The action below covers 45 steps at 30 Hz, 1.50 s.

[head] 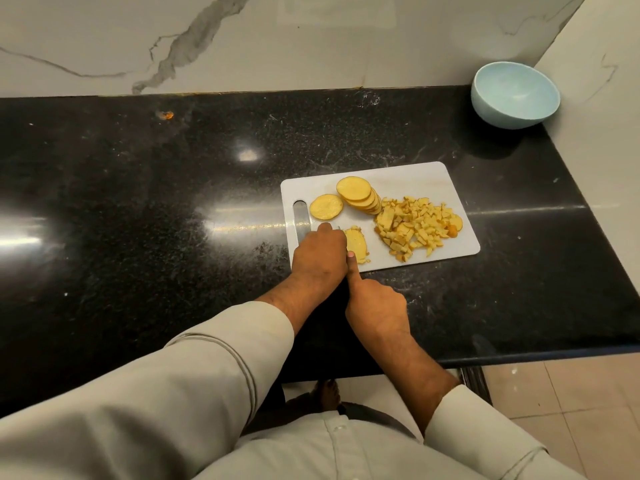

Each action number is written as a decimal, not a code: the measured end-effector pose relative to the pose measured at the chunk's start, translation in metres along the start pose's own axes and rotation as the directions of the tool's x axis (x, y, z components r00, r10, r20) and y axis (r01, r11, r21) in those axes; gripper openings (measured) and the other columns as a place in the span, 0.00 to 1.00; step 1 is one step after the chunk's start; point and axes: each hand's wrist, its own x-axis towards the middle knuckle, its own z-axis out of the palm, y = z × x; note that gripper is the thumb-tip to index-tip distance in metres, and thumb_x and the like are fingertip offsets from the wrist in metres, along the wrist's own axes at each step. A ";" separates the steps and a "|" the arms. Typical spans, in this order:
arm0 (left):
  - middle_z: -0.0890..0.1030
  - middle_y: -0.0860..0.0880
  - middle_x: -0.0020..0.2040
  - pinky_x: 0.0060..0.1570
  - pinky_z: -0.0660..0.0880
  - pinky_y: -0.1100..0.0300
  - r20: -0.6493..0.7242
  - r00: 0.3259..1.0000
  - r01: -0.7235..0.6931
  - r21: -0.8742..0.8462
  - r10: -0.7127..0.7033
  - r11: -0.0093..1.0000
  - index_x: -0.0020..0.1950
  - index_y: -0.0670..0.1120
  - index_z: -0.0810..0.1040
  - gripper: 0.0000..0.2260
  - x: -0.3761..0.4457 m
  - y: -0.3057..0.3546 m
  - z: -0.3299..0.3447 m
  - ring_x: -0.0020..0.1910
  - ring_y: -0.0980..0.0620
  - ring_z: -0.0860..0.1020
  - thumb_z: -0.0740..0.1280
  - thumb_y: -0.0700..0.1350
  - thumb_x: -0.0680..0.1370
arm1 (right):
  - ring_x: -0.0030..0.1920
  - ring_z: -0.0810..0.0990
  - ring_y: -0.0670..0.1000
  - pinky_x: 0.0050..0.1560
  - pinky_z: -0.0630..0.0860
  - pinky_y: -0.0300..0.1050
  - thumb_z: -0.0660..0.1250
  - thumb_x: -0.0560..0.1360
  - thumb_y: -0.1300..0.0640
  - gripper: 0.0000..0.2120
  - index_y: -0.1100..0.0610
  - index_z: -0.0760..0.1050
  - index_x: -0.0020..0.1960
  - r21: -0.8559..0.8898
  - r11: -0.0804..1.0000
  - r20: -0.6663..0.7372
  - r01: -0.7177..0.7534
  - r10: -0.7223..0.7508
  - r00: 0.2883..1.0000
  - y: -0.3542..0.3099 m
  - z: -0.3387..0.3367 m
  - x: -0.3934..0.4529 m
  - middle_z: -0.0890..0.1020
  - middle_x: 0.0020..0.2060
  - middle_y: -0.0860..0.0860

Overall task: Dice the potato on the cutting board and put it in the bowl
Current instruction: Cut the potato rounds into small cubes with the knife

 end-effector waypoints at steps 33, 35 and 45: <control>0.72 0.46 0.46 0.42 0.74 0.54 -0.152 0.988 -0.031 -0.227 -0.004 0.974 0.46 0.40 0.78 0.10 -0.011 -0.015 0.011 0.45 0.46 0.75 0.65 0.47 0.79 | 0.31 0.69 0.52 0.28 0.61 0.45 0.55 0.79 0.57 0.35 0.45 0.39 0.78 -0.014 1.000 -0.110 0.013 -0.015 0.994 0.004 0.000 -0.014 0.69 0.36 0.49; 0.70 0.47 0.44 0.43 0.74 0.52 -0.108 0.994 -0.032 -0.211 0.009 0.977 0.44 0.40 0.76 0.09 -0.009 -0.012 0.008 0.46 0.45 0.75 0.65 0.45 0.79 | 0.31 0.69 0.51 0.29 0.62 0.45 0.55 0.78 0.57 0.35 0.45 0.39 0.78 -0.026 0.999 -0.095 0.022 -0.025 0.995 0.004 0.000 -0.012 0.68 0.36 0.49; 0.68 0.51 0.34 0.36 0.69 0.56 -0.017 0.998 0.057 -0.156 -0.060 0.986 0.39 0.45 0.68 0.07 -0.003 -0.005 -0.001 0.37 0.46 0.73 0.65 0.39 0.75 | 0.28 0.63 0.50 0.30 0.62 0.47 0.56 0.76 0.60 0.37 0.48 0.40 0.78 -0.012 0.999 -0.009 0.053 -0.053 0.999 0.002 -0.003 0.001 0.62 0.31 0.48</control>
